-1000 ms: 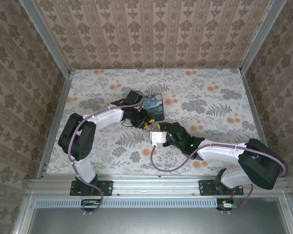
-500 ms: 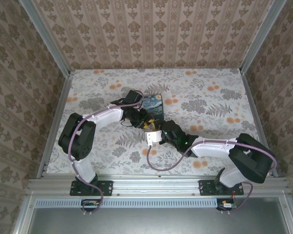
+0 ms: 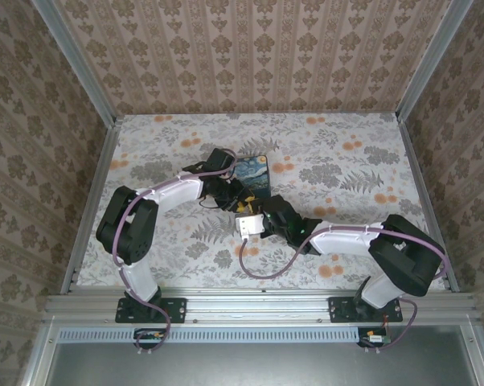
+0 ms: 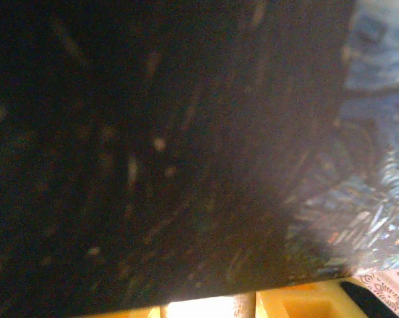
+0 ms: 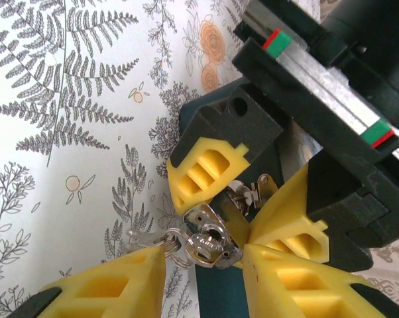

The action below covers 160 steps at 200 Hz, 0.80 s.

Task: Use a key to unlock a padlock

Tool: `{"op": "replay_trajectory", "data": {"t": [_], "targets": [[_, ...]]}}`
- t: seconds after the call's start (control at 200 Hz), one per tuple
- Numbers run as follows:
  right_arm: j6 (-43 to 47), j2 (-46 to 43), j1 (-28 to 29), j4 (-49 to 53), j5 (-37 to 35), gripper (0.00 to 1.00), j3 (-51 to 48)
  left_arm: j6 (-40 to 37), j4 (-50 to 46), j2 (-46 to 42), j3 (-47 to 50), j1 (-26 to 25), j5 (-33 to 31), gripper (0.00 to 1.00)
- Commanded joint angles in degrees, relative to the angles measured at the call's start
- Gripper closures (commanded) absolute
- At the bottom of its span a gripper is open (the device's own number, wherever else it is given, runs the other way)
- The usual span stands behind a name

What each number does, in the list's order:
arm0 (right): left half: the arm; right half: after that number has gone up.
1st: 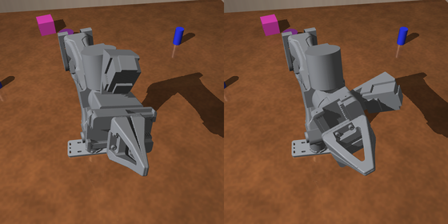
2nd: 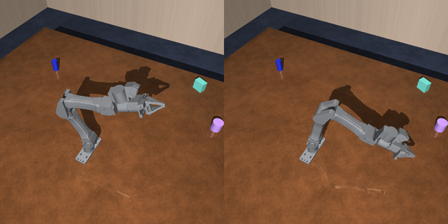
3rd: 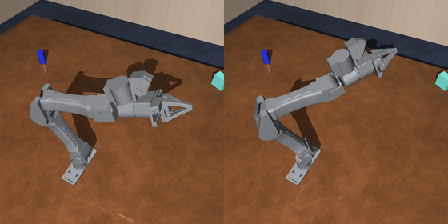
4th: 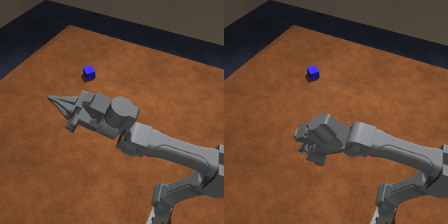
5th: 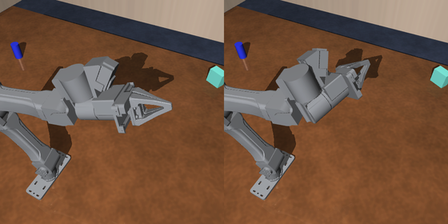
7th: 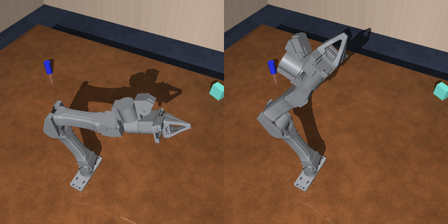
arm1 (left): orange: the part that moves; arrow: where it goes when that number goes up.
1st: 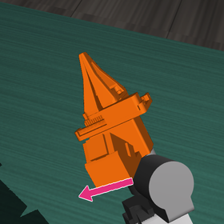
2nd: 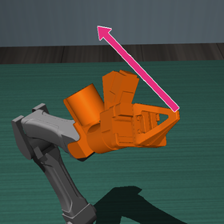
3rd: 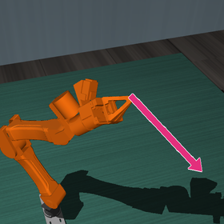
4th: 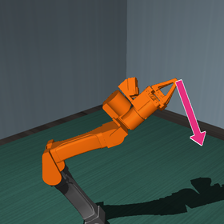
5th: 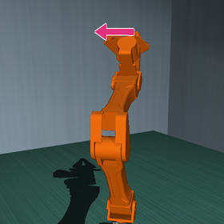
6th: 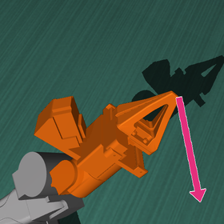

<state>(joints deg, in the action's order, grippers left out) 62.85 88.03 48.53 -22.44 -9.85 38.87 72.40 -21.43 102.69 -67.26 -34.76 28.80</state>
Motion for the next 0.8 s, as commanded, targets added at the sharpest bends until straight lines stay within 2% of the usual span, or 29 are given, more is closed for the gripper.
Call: {"op": "replay_trajectory", "data": {"t": [0.0,0.795], "targets": [[0.38,1.41,-0.36,0.91,1.53,0.62,1.87,1.07,-0.68,0.22,-1.05,0.4,2.36,1.0],[3.01,5.2,-1.56,0.76,0.59,0.69,3.6,1.85,0.52,0.32,-0.86,0.4,2.32,1.0]]}}
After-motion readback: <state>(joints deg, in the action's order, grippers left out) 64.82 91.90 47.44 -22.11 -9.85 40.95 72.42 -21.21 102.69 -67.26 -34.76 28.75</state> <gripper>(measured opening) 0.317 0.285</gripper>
